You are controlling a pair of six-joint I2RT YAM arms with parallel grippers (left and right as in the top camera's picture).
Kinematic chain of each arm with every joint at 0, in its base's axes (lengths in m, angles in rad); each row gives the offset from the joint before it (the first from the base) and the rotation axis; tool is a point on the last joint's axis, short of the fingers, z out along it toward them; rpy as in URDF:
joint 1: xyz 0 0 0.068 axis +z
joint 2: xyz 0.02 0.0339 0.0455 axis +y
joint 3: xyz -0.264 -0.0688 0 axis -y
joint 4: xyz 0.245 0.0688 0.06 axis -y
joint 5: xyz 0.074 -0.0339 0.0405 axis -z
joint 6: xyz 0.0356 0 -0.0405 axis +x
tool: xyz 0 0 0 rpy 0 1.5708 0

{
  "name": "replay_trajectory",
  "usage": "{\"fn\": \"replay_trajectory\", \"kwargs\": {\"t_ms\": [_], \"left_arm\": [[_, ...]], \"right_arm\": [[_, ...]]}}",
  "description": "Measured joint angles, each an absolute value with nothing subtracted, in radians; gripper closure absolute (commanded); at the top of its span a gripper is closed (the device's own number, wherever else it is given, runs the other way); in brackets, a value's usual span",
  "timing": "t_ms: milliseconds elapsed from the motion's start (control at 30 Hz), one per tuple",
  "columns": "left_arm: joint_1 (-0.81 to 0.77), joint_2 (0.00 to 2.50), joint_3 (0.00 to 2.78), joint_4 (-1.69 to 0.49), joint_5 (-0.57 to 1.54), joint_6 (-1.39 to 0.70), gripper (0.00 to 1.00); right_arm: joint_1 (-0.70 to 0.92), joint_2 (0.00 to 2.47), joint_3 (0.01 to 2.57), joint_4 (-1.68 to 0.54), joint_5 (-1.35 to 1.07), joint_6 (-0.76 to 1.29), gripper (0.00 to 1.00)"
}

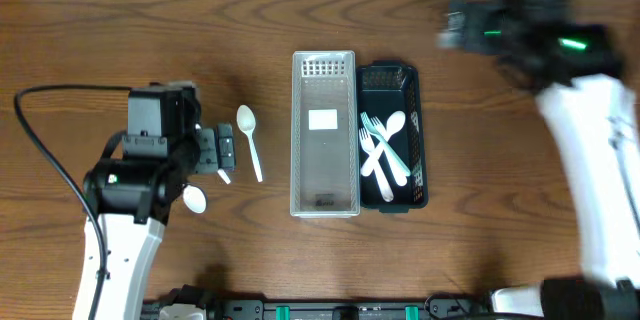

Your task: Pack container

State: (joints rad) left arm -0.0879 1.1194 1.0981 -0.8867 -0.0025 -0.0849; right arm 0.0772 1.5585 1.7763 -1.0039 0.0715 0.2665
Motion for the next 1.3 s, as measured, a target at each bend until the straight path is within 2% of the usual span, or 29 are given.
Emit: {"fn": "replay_trajectory", "kwargs": {"t_ms": [133, 300, 633, 967, 1300], "left_arm": [[-0.088, 1.237, 1.129, -0.84, 0.002, -0.147, 0.02], [-0.088, 1.457, 1.131, -0.774, 0.02, -0.207, 0.02], [-0.094, 1.78, 1.131, -0.682, 0.105, -0.237, 0.02], [-0.128, 1.874, 1.131, -0.582, 0.113, -0.27, 0.02], [-0.127, 1.904, 1.158, -0.58, 0.097, -0.292, 0.02]], "right_arm": [[-0.077, 1.518, 1.784, -1.118, 0.079, 0.245, 0.03], [-0.172, 1.595, 1.743, -1.167, 0.075, 0.228, 0.03], [-0.181, 1.685, 1.658, -1.158, 0.04, 0.222, 0.03], [-0.179, 1.708, 1.646, -1.155, 0.018, 0.222, 0.04], [-0.175, 1.708, 1.646, -1.156, 0.015, 0.222, 0.04]]}}
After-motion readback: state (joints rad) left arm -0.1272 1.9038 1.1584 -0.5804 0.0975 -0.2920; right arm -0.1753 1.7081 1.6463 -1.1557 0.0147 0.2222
